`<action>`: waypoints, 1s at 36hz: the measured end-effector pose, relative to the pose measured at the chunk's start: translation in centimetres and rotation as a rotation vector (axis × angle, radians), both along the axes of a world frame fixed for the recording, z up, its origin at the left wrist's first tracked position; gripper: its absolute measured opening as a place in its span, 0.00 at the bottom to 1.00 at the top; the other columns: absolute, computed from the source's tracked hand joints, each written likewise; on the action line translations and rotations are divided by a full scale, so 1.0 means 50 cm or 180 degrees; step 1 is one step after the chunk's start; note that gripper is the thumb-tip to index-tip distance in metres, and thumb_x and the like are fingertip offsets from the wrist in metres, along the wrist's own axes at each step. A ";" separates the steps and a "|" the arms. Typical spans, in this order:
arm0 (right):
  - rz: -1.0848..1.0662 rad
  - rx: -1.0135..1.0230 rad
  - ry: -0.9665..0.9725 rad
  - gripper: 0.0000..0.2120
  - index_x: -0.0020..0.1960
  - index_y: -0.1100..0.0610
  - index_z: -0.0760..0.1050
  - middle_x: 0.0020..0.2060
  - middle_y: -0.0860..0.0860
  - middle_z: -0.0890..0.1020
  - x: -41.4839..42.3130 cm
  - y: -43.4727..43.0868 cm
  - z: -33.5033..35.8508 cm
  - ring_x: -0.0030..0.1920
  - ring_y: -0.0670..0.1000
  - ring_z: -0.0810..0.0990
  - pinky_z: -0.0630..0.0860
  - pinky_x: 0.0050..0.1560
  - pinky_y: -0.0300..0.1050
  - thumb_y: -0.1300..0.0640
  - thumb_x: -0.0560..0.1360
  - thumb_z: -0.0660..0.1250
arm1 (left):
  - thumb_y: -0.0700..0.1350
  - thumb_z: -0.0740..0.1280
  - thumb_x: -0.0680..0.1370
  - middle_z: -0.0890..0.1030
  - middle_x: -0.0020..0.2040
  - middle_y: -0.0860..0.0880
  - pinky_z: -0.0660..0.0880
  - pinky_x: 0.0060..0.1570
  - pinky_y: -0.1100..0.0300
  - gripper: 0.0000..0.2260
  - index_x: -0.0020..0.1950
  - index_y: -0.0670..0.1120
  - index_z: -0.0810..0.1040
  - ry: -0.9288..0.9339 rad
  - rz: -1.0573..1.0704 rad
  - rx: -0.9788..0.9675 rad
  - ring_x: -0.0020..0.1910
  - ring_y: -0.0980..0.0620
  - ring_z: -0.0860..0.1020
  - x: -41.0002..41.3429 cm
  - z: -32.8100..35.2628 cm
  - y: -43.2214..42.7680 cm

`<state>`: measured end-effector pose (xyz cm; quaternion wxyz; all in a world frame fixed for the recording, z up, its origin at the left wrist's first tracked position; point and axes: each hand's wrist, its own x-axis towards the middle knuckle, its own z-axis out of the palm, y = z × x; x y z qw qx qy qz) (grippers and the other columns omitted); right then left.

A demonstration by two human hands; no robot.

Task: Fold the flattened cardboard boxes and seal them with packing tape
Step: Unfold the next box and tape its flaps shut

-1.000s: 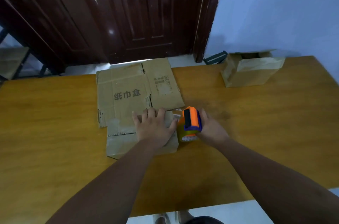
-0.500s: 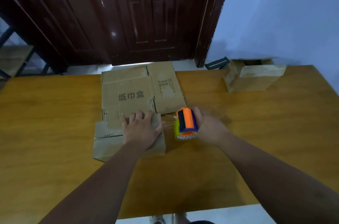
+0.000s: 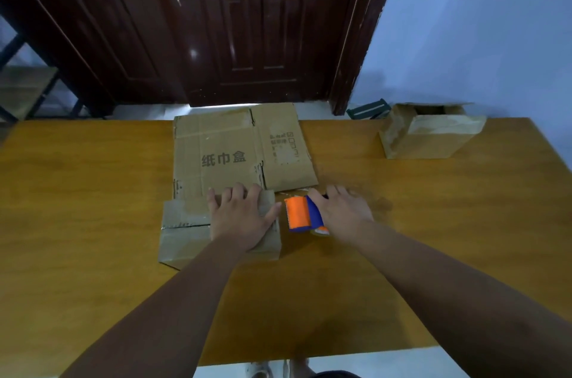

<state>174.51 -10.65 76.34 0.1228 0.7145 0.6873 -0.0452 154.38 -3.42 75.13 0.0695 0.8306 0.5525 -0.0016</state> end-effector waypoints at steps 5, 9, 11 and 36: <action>0.0097 0.0071 -0.0013 0.29 0.69 0.49 0.52 0.58 0.57 0.71 0.024 0.010 0.018 0.59 0.58 0.71 0.70 0.51 0.50 0.60 0.75 0.64 | 0.72 0.40 0.70 0.74 0.59 0.47 0.53 0.69 0.38 0.35 0.63 0.54 0.70 0.0020 -0.0001 -0.0032 0.62 0.44 0.70 0.000 0.005 0.000; -0.0251 -0.0008 0.0771 0.29 0.66 0.47 0.54 0.60 0.54 0.70 0.065 -0.007 0.031 0.61 0.56 0.69 0.69 0.43 0.47 0.60 0.74 0.66 | 0.72 0.41 0.71 0.74 0.60 0.47 0.53 0.69 0.38 0.34 0.63 0.54 0.70 0.0042 0.0000 -0.0024 0.62 0.44 0.71 0.001 0.004 0.001; -0.0330 0.0008 0.1025 0.28 0.65 0.47 0.54 0.60 0.53 0.71 0.081 -0.022 0.033 0.60 0.55 0.70 0.69 0.44 0.46 0.57 0.73 0.68 | 0.71 0.42 0.71 0.75 0.60 0.47 0.53 0.68 0.37 0.33 0.63 0.54 0.70 0.0050 -0.0003 -0.0015 0.62 0.44 0.71 0.001 0.002 0.001; 0.0187 -0.0425 -0.0434 0.33 0.71 0.47 0.49 0.59 0.59 0.73 -0.011 0.009 0.041 0.58 0.59 0.72 0.67 0.54 0.52 0.49 0.75 0.67 | 0.72 0.43 0.72 0.73 0.61 0.48 0.53 0.69 0.38 0.33 0.65 0.55 0.70 0.0041 -0.0026 -0.0027 0.64 0.45 0.69 0.002 0.015 -0.003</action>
